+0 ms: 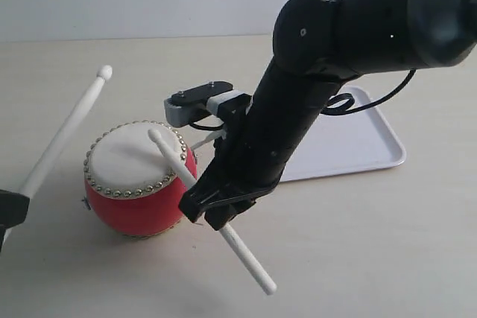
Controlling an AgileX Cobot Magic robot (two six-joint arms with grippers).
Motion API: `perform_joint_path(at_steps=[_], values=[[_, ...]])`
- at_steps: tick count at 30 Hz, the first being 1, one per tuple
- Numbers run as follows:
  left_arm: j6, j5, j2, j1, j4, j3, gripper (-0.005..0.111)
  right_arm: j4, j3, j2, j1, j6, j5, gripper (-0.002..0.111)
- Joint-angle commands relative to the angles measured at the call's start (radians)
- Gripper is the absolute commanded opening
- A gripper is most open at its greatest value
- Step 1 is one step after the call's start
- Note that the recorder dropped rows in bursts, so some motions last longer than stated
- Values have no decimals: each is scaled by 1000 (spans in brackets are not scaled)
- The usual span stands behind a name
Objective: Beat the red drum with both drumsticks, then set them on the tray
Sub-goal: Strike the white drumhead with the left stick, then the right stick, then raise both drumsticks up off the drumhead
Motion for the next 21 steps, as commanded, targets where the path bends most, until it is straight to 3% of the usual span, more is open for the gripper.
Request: perform_joint_path(at_steps=[1,6,13,21], values=[[7,98,3,3,-2,-7,0,-5,3,-89,1,-31,13,0],[26,132,34,3,-49,0,0,-5,3,-265,1,-31,27,0],[173,114,143,3,-203,53,0,0,3,-475,1,-29,3,0],[181,49,172,3,-179,36,0,-7,3,-409,1,-5,37,0]])
